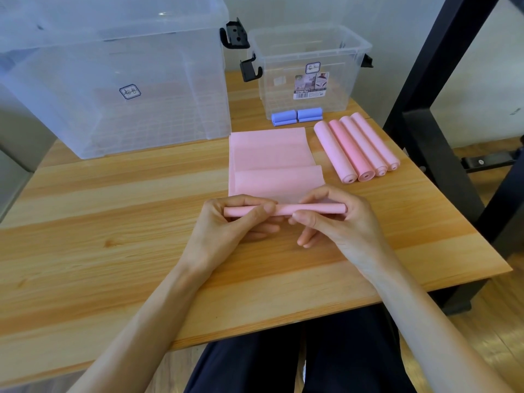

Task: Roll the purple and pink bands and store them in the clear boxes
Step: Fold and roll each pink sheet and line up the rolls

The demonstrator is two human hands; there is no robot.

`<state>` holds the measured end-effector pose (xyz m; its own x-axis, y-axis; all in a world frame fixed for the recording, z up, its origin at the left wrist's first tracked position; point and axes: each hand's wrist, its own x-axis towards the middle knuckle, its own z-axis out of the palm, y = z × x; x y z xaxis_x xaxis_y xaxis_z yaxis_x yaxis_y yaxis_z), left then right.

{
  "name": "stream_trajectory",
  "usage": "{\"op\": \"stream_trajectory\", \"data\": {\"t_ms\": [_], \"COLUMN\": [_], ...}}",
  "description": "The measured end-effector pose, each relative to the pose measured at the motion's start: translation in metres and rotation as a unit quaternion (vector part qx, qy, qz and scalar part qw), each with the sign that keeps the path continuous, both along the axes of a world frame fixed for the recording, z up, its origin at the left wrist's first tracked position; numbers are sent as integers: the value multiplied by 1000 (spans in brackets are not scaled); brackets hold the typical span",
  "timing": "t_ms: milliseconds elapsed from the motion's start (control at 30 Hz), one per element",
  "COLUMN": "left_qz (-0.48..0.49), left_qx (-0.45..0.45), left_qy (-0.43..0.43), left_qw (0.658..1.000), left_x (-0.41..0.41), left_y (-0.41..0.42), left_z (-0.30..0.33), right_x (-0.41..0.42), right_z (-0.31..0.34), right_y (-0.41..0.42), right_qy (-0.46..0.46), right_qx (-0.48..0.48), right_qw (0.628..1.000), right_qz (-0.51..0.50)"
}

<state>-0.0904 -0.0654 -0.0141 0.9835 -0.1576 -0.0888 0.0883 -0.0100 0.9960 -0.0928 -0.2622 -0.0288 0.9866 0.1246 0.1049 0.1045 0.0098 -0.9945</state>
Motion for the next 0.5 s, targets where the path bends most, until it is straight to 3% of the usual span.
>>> {"op": "stream_trajectory", "data": {"t_ms": [500], "left_qz": [3], "left_qx": [-5], "left_qy": [-9], "left_qw": [1000], "left_x": [-1], "left_y": [2], "left_z": [1], "right_x": [-1], "right_z": [1], "right_y": [1], "right_qy": [16], "right_qx": [4], "right_qw": [1000], "right_qz": [-16]}}
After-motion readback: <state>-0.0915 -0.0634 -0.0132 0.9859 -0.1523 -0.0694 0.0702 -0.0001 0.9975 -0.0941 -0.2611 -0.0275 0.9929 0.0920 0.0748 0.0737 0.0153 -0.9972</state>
